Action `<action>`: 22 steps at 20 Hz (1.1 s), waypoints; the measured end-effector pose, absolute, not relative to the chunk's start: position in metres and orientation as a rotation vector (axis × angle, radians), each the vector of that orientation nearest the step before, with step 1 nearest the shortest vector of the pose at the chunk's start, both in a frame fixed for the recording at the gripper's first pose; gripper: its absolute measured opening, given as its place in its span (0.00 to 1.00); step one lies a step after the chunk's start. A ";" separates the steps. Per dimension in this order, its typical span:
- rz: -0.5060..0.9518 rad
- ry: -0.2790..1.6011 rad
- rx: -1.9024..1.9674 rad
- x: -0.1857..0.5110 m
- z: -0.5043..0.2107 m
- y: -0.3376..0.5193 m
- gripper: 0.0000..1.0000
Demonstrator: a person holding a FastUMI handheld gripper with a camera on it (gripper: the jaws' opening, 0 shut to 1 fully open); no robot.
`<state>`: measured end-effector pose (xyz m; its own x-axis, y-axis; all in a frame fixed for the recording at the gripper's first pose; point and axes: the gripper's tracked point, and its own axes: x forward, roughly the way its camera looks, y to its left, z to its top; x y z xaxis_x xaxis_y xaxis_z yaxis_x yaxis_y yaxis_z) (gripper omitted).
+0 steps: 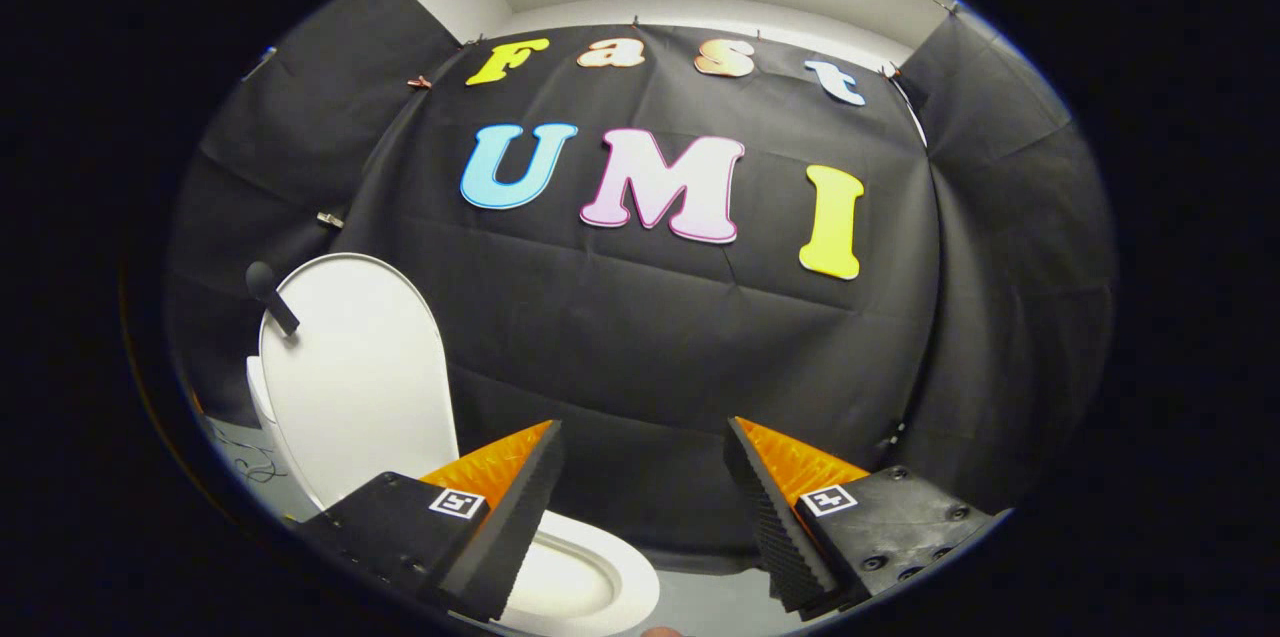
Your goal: Open the toilet lid.
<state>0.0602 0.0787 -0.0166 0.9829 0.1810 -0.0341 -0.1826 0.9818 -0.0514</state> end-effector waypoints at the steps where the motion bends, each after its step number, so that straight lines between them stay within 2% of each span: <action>1: 0.186 0.018 -0.031 0.061 -0.012 0.080 0.99; 22: 0.283 0.060 -0.046 0.055 -0.040 0.109 0.98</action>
<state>0.0547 0.1091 -0.0401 0.9584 0.2778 -0.0658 -0.2806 0.9591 -0.0373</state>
